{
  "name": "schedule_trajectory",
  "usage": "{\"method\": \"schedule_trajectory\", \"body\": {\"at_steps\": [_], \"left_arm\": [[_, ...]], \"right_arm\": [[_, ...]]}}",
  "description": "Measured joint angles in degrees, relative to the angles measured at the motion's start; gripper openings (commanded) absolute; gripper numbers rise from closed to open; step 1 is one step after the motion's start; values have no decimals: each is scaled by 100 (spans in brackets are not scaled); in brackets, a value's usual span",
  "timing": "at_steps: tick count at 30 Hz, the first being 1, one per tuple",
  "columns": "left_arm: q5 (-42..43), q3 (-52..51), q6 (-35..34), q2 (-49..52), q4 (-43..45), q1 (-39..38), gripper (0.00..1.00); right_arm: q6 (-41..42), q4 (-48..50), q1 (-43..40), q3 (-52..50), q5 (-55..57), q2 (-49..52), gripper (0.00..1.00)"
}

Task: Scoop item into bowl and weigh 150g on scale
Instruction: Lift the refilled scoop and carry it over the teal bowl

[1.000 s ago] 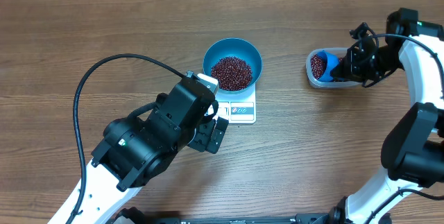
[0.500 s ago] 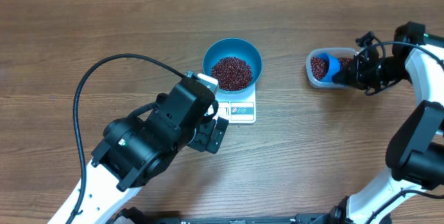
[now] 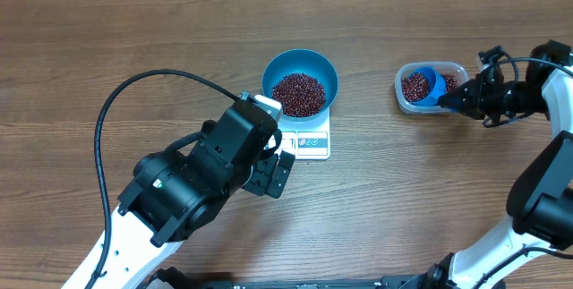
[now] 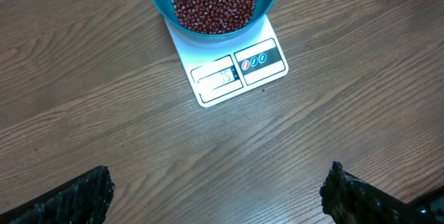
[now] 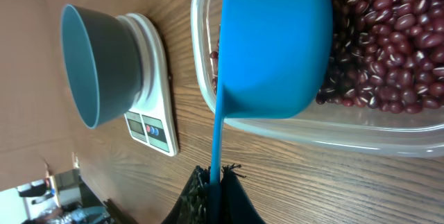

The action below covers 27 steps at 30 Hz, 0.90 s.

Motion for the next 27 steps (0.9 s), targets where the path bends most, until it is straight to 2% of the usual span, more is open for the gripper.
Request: {"method": "schedule_trajectory", "body": {"at_steps": [16, 23, 27], "left_arm": [[0, 0, -2, 0, 0, 0, 99], [0, 0, 0, 0, 0, 0, 99], [0, 0, 0, 0, 0, 0, 100]], "right_arm": [[-28, -149, -337, 2, -417, -39, 4], [-26, -420, -284, 223, -573, -765, 4], [-26, -492, 55, 337, -627, -1178, 4]]}}
